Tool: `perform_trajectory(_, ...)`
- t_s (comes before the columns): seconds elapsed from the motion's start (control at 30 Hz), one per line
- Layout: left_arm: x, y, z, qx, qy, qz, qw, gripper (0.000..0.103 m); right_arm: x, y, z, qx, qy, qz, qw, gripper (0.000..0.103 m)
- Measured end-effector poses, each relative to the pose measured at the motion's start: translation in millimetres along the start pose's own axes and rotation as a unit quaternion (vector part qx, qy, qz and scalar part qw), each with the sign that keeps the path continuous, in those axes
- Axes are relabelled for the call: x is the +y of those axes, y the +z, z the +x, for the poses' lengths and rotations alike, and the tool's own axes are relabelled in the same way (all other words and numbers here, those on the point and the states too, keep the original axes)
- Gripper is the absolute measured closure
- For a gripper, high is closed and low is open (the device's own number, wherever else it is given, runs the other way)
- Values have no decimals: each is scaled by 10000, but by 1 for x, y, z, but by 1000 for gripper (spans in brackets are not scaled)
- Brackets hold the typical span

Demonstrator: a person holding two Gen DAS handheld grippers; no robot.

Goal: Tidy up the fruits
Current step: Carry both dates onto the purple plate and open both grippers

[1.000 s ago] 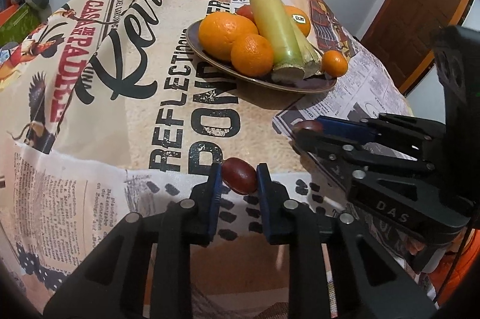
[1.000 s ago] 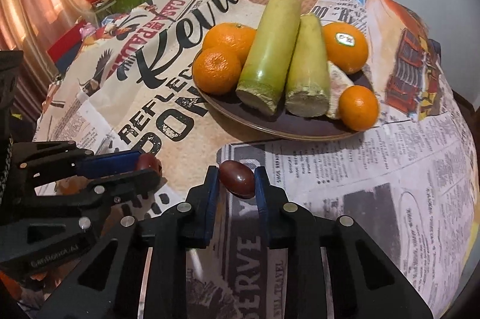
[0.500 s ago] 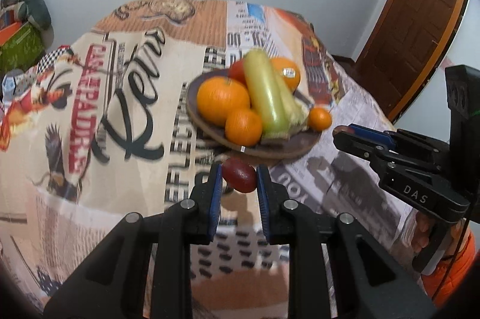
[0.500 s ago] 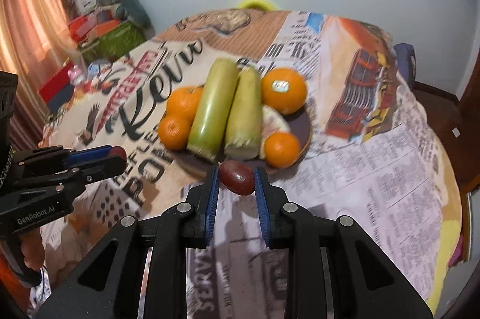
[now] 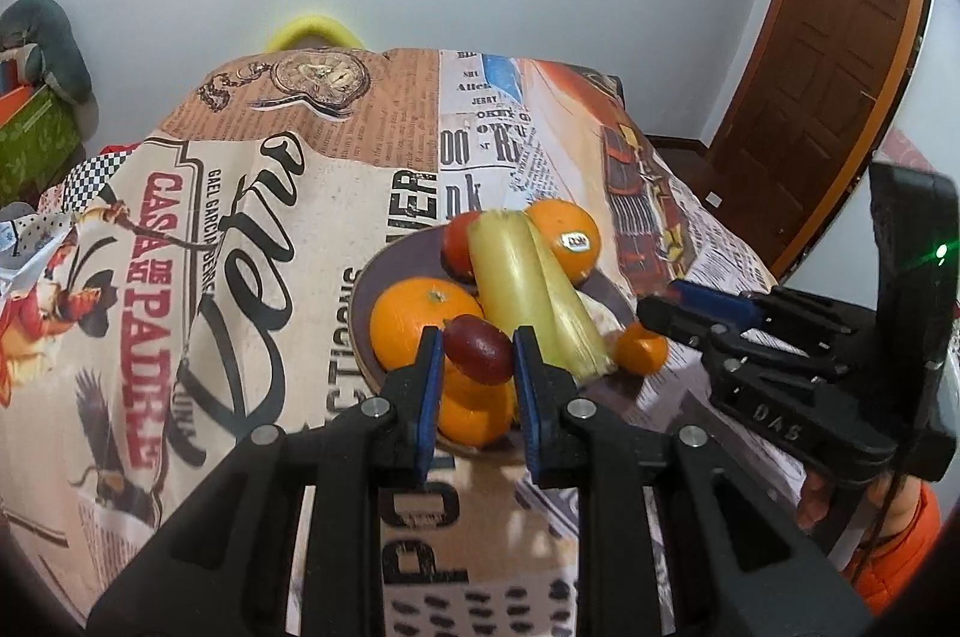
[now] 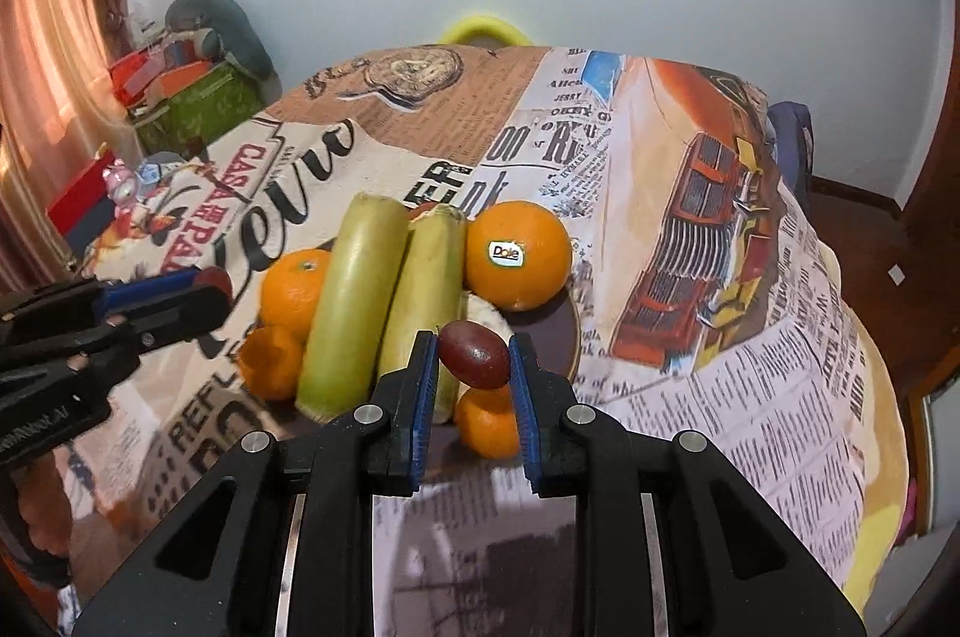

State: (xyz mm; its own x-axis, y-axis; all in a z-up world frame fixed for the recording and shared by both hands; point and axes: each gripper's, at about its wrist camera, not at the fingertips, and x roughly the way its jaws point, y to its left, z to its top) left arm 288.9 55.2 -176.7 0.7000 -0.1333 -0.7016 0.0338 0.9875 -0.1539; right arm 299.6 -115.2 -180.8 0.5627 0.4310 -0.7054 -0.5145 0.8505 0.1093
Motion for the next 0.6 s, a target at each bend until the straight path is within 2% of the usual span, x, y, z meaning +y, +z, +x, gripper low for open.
perform_trajectory(0.23,2,4,20,61,5,55,10000,80,-6,1,26,252,-5,-26,9997,81)
perform_trajectory(0.47,1,1,34,216,6,55,9998,80,-9,2,32,307,48,48,9995,81)
perform_trajectory(0.6,1,-1,40,361,-18,8,9993,80,-11,3,32,362,136,115,9992,77)
